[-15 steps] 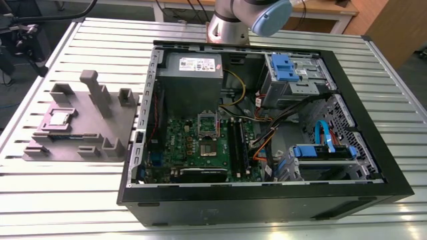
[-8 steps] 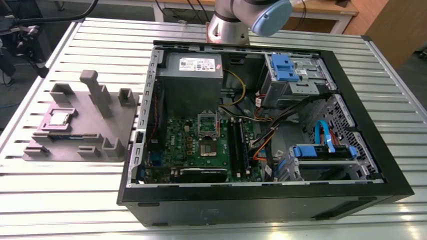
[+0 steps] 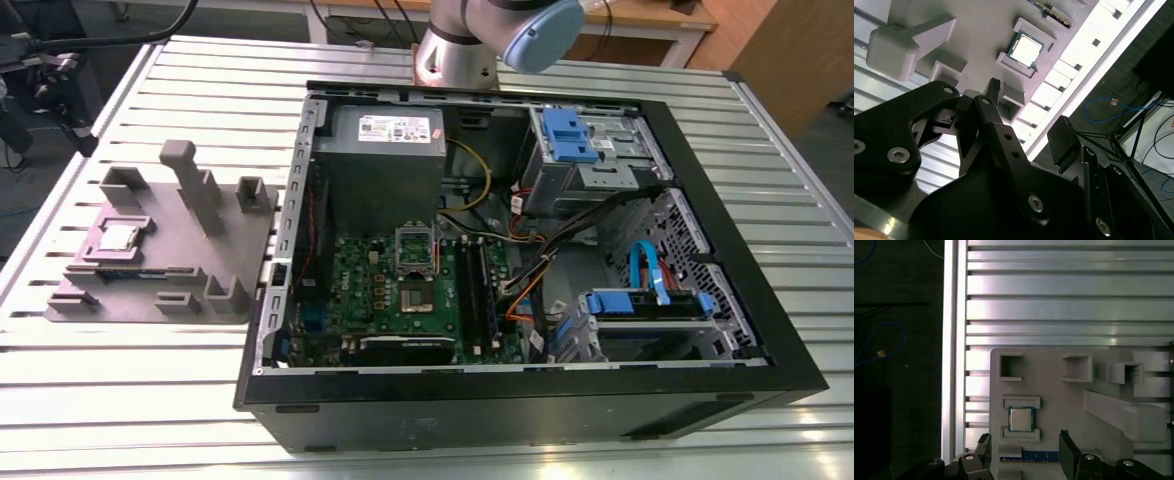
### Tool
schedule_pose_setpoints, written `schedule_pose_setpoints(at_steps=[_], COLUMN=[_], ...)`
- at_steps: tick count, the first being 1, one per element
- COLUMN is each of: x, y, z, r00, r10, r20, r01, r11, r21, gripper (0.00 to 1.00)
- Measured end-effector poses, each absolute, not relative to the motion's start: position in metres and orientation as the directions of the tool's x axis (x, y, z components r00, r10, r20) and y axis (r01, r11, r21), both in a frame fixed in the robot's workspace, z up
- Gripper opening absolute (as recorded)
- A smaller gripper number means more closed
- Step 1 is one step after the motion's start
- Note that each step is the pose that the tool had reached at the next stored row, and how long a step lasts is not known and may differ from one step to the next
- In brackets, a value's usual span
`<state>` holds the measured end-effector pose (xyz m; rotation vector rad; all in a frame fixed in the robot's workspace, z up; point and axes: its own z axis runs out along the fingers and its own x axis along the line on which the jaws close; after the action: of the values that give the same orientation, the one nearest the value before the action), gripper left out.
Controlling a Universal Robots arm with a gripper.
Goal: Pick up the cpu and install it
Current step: 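Pick up the cpu and move it towards the insertion slot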
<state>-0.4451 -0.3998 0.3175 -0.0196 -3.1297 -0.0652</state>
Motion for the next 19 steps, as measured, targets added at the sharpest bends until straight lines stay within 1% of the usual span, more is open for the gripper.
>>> schedule_pose_setpoints(at_steps=[19], x=[-0.4451], y=[-0.3998], z=[0.3107], r00=[-1.0], r10=[0.012], r20=[0.011], r01=[0.013], r11=[0.999], r21=[0.042], gripper=[0.65])
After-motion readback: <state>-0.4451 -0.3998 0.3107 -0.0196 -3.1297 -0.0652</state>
